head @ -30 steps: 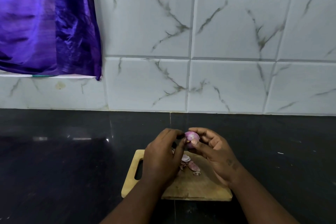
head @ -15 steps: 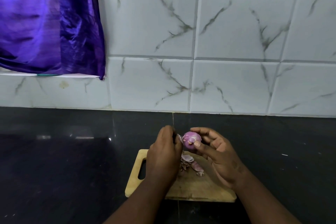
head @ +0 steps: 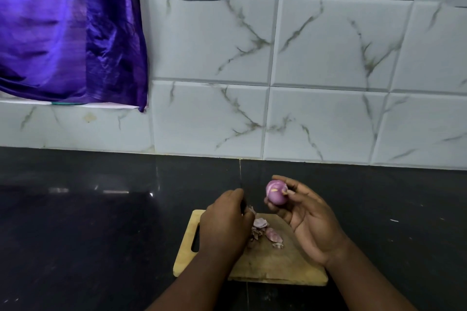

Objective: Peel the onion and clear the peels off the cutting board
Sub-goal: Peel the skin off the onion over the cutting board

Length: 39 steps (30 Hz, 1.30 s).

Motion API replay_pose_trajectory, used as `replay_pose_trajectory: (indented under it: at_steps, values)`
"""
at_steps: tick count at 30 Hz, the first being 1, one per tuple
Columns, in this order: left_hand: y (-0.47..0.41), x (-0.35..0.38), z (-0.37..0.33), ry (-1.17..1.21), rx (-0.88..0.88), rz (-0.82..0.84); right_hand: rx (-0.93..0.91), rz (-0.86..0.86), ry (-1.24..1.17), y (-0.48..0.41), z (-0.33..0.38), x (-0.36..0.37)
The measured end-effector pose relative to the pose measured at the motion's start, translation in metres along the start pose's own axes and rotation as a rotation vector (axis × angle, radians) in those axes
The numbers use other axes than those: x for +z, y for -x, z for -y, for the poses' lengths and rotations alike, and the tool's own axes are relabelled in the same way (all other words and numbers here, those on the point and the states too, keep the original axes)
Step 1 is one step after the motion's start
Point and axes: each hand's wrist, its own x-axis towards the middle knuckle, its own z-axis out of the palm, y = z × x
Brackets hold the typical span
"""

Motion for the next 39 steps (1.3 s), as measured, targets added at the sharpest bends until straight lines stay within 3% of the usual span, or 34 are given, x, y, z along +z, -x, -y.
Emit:
replay_pose_trajectory:
  at_steps: [6,12,30,34,39]
  values:
    - [0.000,0.004,0.002,0.059,0.076,-0.034,0.020,-0.045,0.089,0.000,-0.002,-0.004]
    - [0.000,-0.002,-0.002,0.209,0.182,-0.184,-0.005,-0.087,0.261,0.001,-0.005,-0.003]
    - [-0.002,-0.001,0.001,0.110,0.372,-0.175,-0.099,-0.067,0.518,0.003,-0.005,-0.002]
    - [-0.002,-0.001,-0.001,0.164,0.298,-0.175,-0.103,-0.032,0.513,0.004,-0.005,-0.001]
    - [0.001,-0.005,-0.008,0.248,0.125,-0.049,-0.106,0.013,0.473,0.006,-0.003,-0.001]
